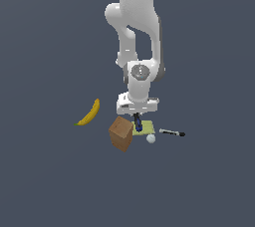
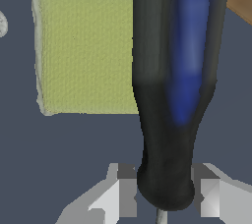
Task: Pick up a designated object from a clutter of objects.
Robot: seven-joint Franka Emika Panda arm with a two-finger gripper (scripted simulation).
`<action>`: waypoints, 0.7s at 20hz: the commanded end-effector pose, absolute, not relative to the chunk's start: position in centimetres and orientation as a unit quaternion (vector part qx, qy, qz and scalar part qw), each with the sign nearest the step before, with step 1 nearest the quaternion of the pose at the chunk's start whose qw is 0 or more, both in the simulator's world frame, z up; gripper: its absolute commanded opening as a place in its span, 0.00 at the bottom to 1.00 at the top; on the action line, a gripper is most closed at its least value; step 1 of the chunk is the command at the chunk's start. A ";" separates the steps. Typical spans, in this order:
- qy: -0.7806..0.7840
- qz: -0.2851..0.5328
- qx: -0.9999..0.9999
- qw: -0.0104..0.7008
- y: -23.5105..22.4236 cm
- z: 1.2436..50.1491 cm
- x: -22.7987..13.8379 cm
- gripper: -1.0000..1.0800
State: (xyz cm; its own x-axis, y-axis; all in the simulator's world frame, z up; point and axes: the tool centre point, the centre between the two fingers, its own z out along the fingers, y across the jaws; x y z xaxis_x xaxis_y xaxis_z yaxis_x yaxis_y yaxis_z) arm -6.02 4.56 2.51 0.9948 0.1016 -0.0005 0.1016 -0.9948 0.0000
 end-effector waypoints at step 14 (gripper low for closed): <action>0.051 0.000 0.999 0.000 4.5 3.3 -6.0 0.00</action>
